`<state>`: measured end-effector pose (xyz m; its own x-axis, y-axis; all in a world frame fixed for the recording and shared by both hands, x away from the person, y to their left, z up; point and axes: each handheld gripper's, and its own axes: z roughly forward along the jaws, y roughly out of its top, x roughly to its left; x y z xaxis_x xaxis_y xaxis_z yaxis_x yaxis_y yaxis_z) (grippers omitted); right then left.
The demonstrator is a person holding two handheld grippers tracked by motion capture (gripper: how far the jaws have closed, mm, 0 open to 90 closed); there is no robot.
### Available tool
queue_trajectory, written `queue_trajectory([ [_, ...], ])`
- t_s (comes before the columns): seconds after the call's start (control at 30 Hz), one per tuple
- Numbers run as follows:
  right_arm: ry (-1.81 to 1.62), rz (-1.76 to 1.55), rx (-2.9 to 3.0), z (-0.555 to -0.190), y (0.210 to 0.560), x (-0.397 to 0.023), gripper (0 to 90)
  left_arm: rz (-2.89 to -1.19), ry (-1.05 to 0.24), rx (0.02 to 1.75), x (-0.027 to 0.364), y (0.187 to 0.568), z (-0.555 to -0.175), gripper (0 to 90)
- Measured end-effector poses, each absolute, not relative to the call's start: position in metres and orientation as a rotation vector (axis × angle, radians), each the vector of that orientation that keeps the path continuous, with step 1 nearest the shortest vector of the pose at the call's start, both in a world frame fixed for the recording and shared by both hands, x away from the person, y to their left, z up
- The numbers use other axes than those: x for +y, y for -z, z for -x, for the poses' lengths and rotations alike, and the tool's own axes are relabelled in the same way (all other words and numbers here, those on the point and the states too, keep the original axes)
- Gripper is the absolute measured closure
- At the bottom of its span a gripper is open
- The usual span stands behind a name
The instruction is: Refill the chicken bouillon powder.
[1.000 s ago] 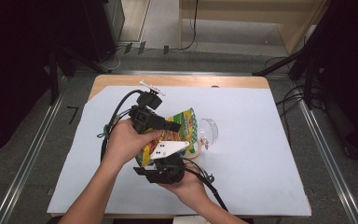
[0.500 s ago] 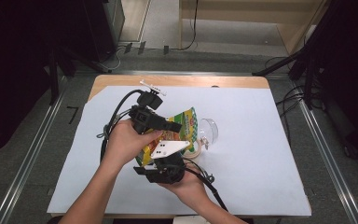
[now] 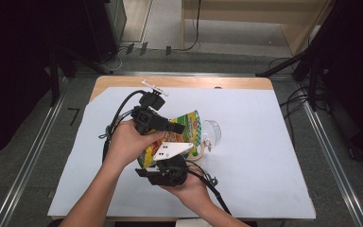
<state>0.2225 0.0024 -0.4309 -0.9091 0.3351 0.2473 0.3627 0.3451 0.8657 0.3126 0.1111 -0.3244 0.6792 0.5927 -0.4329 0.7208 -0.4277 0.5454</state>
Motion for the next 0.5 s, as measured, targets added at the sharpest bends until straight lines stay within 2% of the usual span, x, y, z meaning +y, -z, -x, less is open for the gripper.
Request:
queue_trajectory([
  [0.5, 1.66, 0.689, -2.53, -0.2252, 0.4293, 0.0002, 68.6, -2.174, 0.252, 1.003, 0.1073, 0.3238, -0.3205, 75.0],
])
